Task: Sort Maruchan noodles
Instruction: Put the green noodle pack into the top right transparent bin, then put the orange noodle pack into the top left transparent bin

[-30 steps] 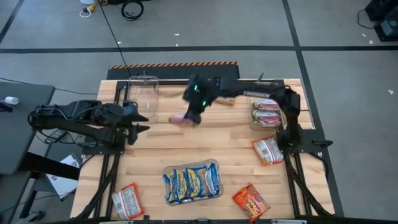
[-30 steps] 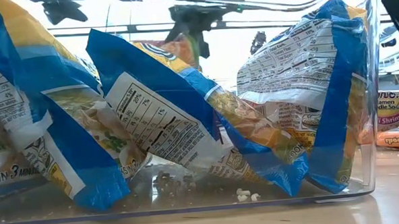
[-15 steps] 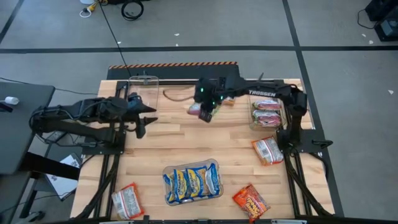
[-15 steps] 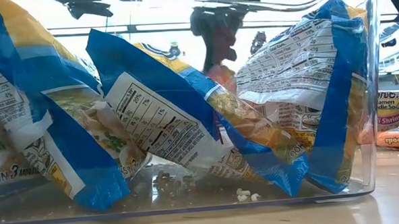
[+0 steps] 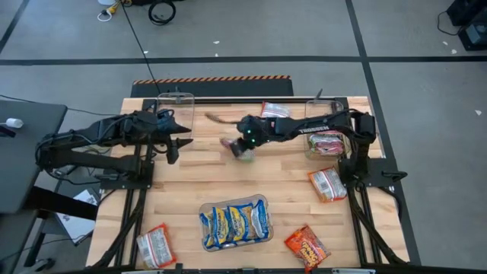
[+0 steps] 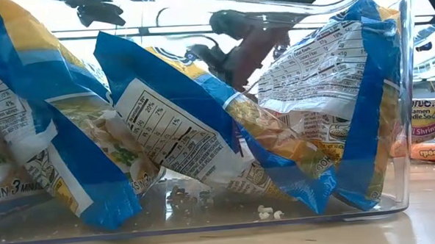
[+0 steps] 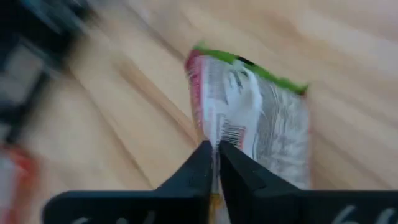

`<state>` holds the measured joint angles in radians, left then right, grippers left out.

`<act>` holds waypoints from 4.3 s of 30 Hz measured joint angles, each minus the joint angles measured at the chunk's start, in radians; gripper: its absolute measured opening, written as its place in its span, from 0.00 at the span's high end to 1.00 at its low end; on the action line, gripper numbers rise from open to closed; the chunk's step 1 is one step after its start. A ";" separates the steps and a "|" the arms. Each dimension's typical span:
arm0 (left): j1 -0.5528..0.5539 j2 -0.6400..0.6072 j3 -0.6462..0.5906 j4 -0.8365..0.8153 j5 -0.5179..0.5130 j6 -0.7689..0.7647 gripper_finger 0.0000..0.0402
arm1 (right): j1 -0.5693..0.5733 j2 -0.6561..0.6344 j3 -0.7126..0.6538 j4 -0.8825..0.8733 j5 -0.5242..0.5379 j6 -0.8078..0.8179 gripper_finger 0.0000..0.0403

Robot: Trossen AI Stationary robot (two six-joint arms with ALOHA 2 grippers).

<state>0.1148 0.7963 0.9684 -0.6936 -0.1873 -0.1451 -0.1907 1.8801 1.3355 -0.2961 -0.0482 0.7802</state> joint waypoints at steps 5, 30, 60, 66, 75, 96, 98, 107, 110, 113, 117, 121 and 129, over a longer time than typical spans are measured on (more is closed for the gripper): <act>0.011 0.000 0.000 -0.012 0.047 0.006 0.53 | -0.045 -0.009 -0.011 0.250 -0.053 -0.010 0.75; -0.111 0.002 0.000 -0.328 0.060 -0.264 0.53 | 0.198 0.349 0.259 0.212 0.416 -1.410 0.45; -0.116 0.002 0.000 -0.129 -0.010 -0.289 0.53 | 0.191 0.403 0.387 0.182 0.357 -1.402 0.98; -0.157 0.002 0.000 0.025 0.048 -0.289 0.53 | 0.175 0.133 0.388 -0.280 0.315 -1.172 0.99; -0.227 0.017 0.000 0.250 -0.005 -0.314 0.53 | 0.002 -0.249 0.388 -0.973 0.279 -0.975 0.99; -0.253 0.257 0.000 0.646 -0.049 -0.492 0.53 | -0.596 -0.684 -0.254 -0.812 0.414 -1.372 0.99; -0.259 0.274 0.000 0.646 -0.050 -0.526 0.53 | -0.599 -0.694 -0.254 -0.798 0.413 -1.388 0.99; -0.261 0.300 0.003 0.647 -0.052 -0.552 0.53 | -0.639 -0.653 -0.329 -0.659 0.368 -1.453 0.99; -0.258 0.300 0.033 0.642 -0.044 -0.531 0.53 | -0.661 -0.635 -0.379 -0.597 0.399 -1.482 0.99; -0.258 0.299 0.088 0.612 -0.014 -0.476 0.53 | -0.682 -0.627 -0.419 -0.550 0.402 -1.484 0.98; -0.254 0.299 0.167 0.474 -0.009 -0.398 0.53 | -0.692 -0.628 -0.429 -0.541 0.429 -1.434 0.87; -0.237 0.298 0.237 0.291 -0.011 -0.360 0.53 | -0.683 -0.628 -0.366 -0.628 0.491 -1.374 0.71; -0.183 0.274 0.251 0.153 -0.010 -0.290 0.53 | -0.502 -0.612 -0.214 -0.573 0.341 -1.073 0.52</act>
<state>-0.0684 1.0704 1.2190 -0.5402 -0.1970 -0.4348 -0.6928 1.2679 1.1214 -0.8695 0.2928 -0.2928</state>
